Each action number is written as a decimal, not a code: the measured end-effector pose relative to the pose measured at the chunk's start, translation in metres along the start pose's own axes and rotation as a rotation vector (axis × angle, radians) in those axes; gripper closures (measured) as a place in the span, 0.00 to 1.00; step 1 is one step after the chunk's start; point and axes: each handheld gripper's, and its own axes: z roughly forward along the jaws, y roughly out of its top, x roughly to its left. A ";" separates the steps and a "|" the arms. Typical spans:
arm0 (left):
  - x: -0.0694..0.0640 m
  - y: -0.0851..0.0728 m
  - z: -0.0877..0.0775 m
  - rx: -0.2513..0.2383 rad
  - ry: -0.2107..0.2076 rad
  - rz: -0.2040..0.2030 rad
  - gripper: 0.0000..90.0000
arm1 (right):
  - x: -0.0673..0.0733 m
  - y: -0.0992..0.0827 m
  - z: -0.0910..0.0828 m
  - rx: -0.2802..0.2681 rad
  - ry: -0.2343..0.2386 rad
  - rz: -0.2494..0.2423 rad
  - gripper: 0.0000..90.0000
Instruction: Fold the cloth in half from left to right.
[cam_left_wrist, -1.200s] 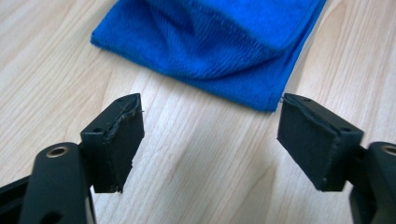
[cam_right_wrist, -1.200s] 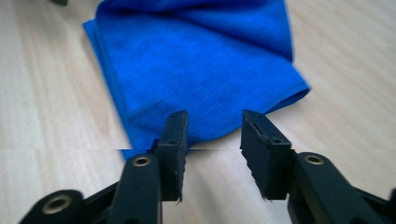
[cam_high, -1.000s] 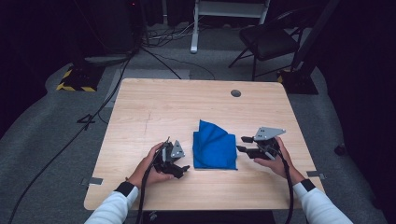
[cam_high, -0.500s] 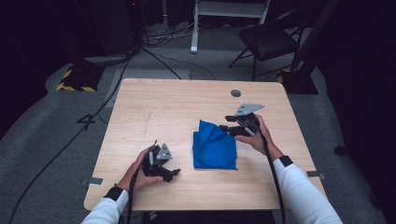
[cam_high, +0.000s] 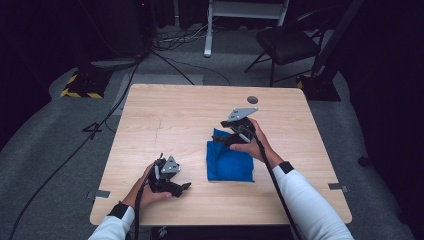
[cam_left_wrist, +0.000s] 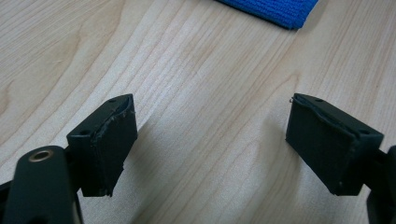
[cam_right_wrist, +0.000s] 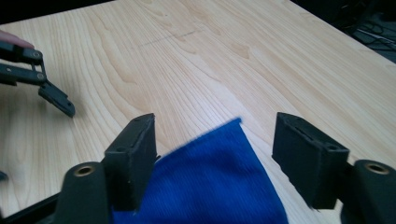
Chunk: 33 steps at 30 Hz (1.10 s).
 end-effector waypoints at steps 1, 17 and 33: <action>0.000 0.000 0.000 0.000 -0.001 -0.002 0.19 | 0.000 0.001 0.003 0.008 0.003 -0.001 0.31; 0.001 0.000 0.000 -0.001 -0.009 0.009 0.19 | 0.000 -0.012 0.021 0.137 0.003 -0.026 0.94; 0.000 0.001 0.001 0.001 -0.011 0.011 0.19 | 0.038 -0.066 -0.062 0.021 -0.066 -0.016 0.97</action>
